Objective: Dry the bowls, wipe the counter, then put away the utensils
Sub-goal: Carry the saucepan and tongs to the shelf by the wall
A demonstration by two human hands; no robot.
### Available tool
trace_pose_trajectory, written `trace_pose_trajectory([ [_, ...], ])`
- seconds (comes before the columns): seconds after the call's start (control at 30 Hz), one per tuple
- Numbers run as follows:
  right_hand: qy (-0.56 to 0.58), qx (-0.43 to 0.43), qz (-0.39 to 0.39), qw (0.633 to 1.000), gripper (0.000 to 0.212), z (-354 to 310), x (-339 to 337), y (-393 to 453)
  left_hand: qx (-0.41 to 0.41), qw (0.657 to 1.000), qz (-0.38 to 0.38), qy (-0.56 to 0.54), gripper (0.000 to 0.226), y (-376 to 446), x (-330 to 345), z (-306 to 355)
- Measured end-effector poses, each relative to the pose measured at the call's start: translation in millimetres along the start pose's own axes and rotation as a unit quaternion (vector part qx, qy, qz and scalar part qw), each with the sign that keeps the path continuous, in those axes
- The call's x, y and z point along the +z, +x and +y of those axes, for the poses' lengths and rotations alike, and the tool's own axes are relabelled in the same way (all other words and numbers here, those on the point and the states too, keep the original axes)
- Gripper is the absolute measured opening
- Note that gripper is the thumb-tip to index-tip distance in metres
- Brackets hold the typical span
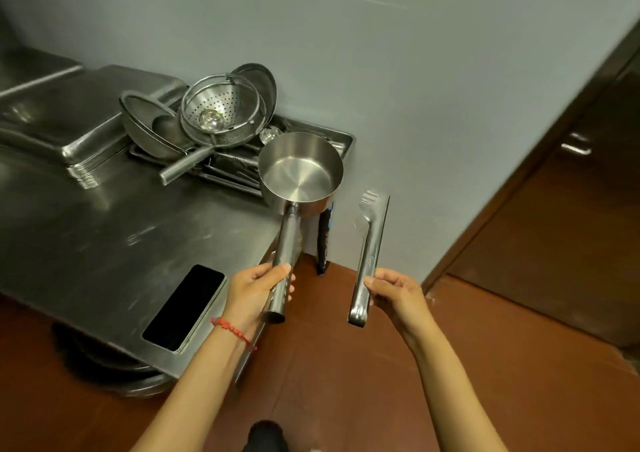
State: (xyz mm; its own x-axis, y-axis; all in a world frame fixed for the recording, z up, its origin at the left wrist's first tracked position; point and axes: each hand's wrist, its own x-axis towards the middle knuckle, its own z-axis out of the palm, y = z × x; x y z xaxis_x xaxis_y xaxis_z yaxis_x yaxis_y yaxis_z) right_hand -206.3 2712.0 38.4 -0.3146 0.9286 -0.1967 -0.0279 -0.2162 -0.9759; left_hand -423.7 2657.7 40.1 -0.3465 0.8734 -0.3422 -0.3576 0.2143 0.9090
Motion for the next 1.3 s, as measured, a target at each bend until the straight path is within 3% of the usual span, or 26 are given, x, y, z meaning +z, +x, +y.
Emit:
trace_pose_trajectory([
  [0.37,-0.027,0.025,-0.053,0.998,0.036,-16.8,-23.4,165.6,-0.008,0.999,0.042,-0.009,0.005,135.8,45.0,21.7],
  [0.63,-0.024,0.036,-0.066,0.997,0.009,-44.9,-20.8,285.5,-0.04,0.997,0.064,0.009,0.007,236.6,64.5,39.6],
  [0.73,-0.01,0.049,-0.073,0.996,0.022,-51.3,-16.6,316.7,-0.05,0.995,0.078,0.035,0.012,257.7,70.5,39.5],
  [0.97,-0.002,0.095,-0.121,0.988,0.007,-63.1,1.5,383.7,-0.058,0.994,0.093,0.022,0.014,290.7,86.4,43.7],
  [1.07,-0.011,0.116,-0.145,0.983,0.023,-65.3,7.5,410.3,-0.077,0.993,0.092,-0.018,0.012,301.8,91.6,50.5],
  [1.2,-0.023,0.148,-0.168,0.974,0.01,-72.0,17.3,443.9,-0.089,0.992,0.09,-0.005,0.013,319.4,93.7,61.0],
  [1.3,-0.039,0.171,-0.17,0.97,0.017,-78.7,27.1,465.7,-0.092,0.992,0.085,0.007,0.014,331.2,95.3,64.3],
])
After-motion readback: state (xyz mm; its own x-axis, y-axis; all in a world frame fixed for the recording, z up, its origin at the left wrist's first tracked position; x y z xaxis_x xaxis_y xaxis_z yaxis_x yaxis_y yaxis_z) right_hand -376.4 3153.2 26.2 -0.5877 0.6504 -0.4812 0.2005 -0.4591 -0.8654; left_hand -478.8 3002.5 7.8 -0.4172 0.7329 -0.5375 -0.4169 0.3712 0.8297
